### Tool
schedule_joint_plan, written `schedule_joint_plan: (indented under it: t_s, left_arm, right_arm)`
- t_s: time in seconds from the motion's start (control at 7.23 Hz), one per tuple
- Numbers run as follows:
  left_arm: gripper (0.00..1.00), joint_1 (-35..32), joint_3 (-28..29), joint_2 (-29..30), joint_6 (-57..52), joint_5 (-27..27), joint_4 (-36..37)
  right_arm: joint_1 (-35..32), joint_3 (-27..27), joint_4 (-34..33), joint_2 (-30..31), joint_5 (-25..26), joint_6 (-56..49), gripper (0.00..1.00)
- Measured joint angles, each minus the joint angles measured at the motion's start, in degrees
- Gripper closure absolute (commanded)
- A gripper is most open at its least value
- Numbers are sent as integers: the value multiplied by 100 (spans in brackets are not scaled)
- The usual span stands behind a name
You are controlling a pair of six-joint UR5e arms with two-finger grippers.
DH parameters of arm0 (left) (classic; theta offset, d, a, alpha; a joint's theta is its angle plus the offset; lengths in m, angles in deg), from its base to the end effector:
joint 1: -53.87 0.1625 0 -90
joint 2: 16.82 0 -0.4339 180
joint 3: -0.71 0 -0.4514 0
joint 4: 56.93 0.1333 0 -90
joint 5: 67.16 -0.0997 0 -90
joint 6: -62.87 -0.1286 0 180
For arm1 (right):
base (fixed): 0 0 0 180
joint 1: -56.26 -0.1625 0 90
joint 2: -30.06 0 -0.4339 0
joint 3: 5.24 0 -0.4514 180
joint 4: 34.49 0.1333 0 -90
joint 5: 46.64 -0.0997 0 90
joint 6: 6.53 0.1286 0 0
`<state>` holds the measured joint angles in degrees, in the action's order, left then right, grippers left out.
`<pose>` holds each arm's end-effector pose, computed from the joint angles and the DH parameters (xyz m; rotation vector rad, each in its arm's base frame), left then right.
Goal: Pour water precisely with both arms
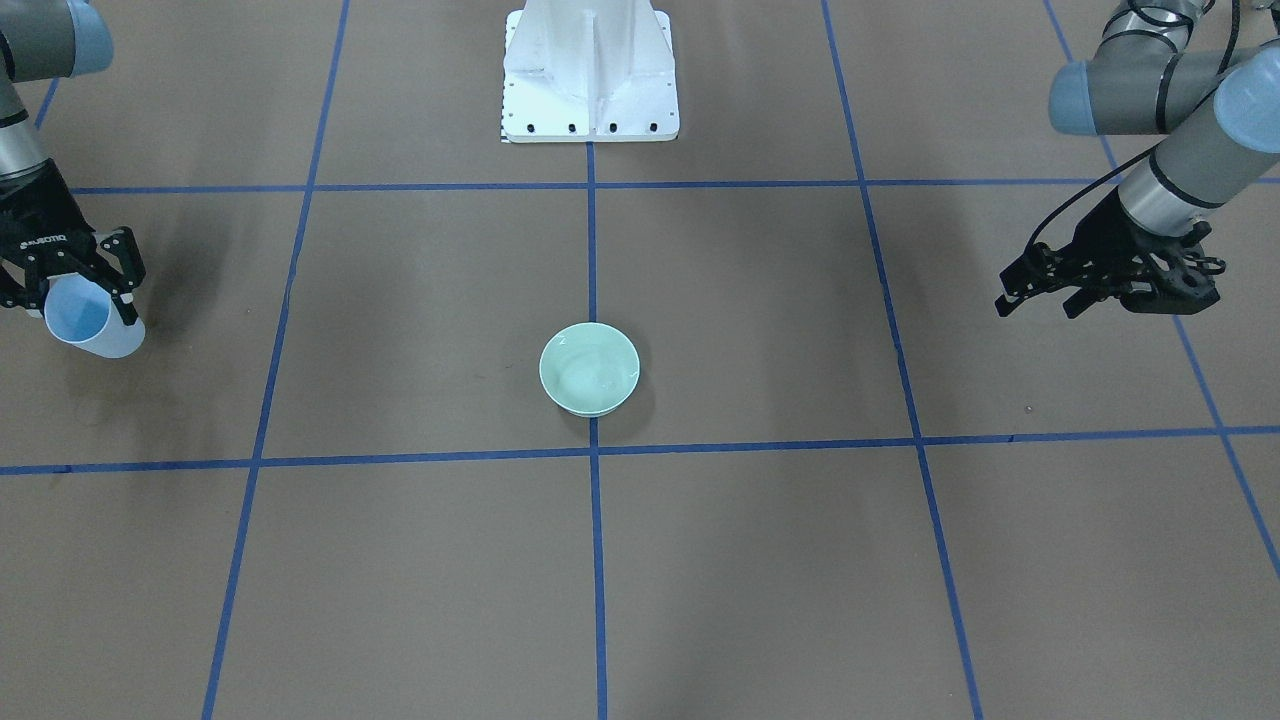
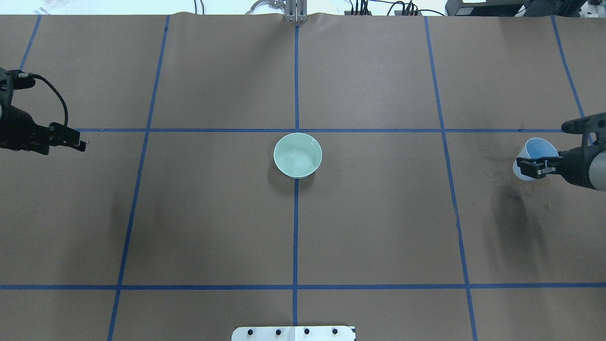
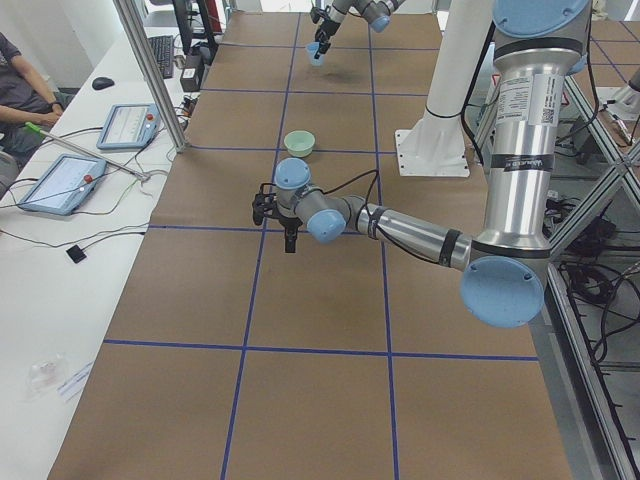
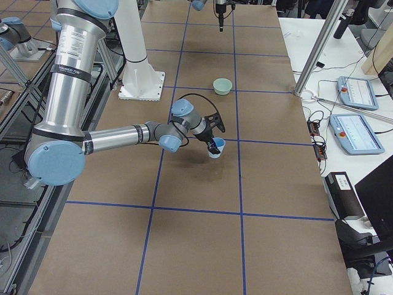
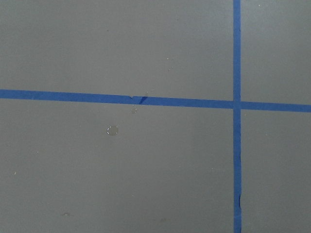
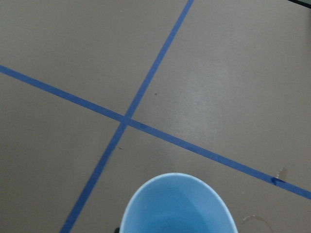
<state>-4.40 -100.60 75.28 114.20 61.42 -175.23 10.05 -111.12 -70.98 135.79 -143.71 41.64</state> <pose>0.2684 -0.5351 0.5001 0.0974 0.9429 -0.0711 -0.2582 -0.4391 0.5743 0.5677 -0.7519 0.0129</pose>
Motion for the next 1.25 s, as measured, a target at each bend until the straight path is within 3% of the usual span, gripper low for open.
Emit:
schedule_joint_plan:
  t_s: [0.42,0.83,1.11,1.25]
  left_arm:
    - [0,7,4,9,0,0,0]
    - [0,8,0,10,0,0,0]
    - [0,7,-2,10,0,0,0]
    - [0,3,-3,10,0,0,0]
  right_arm:
    - [-20,707,991,55,-187,693,41]
    - [-22,928,1088,55,-139,769,22]
    - [-22,979,1094,55,-104,767,2]
    - [-21,988,1096,54,-86,767,1]
